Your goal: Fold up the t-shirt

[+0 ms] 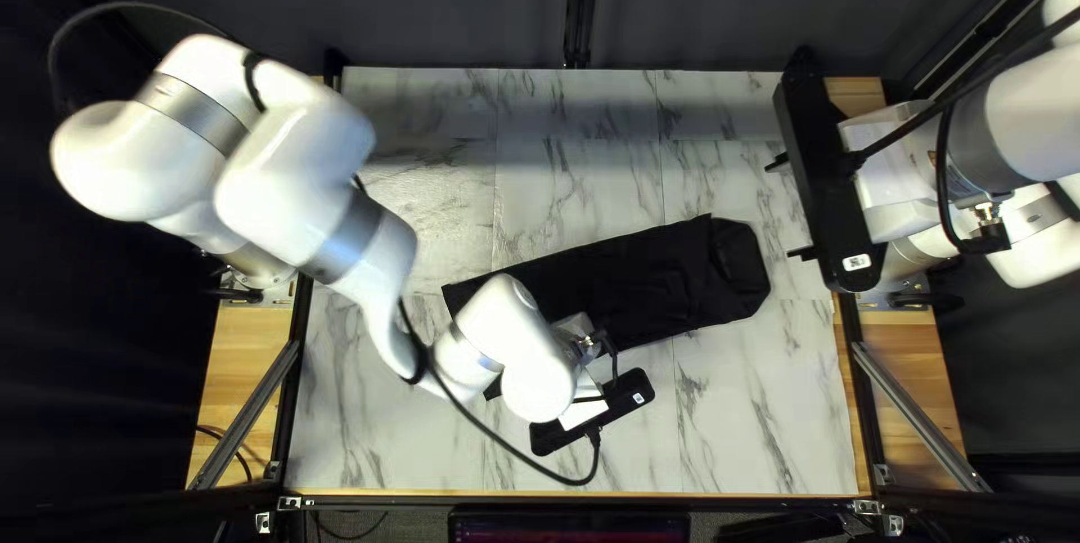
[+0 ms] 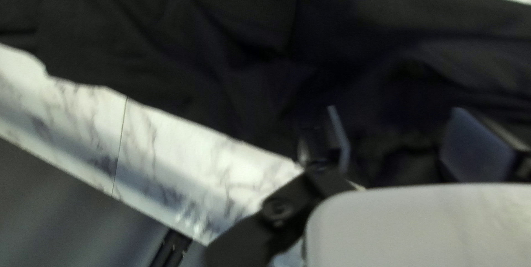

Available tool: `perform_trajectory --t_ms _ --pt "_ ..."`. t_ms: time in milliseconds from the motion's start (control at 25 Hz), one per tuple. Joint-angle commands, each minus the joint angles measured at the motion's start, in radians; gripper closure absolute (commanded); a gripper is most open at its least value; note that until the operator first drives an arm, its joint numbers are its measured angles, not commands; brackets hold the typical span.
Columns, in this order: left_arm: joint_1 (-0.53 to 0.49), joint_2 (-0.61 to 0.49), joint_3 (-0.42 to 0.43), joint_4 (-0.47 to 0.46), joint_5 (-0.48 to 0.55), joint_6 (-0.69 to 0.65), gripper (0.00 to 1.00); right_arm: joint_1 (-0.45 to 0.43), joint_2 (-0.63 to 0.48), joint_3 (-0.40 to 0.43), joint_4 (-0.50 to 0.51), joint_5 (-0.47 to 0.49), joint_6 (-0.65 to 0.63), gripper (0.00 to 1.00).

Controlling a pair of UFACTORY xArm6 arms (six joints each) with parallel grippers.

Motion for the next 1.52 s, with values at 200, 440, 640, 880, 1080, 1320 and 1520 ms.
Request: perform_trajectory --t_ms 200,440,640,880,1080,1320,1520 --pt "-0.126 -0.206 0.239 -0.016 0.043 -0.233 0.00 0.000 0.000 0.000 0.000 0.000 0.000 0.00" --pt "-0.192 -0.213 0.311 -0.063 -0.008 -0.456 0.00 0.000 0.000 0.000 0.000 0.000 0.000 0.00" --pt "-0.161 -0.214 0.377 -0.058 -0.100 -0.619 0.00 0.000 0.000 0.000 0.000 0.000 0.000 0.00" --pt "-0.078 -0.194 0.408 -0.042 -0.213 -0.701 0.00 0.000 0.000 0.000 0.000 0.000 0.000 0.00" --pt "-0.021 -0.175 0.416 -0.046 -0.299 -0.691 0.00 0.000 0.000 0.000 0.000 0.000 0.000 0.00" --pt "0.010 -0.166 0.419 -0.034 -0.350 -0.683 1.00 0.000 0.000 0.000 0.000 0.000 0.000 0.00" --pt "0.011 -0.184 0.396 -0.031 -0.331 -0.660 1.00 0.000 0.000 0.000 0.000 0.000 0.000 0.00"
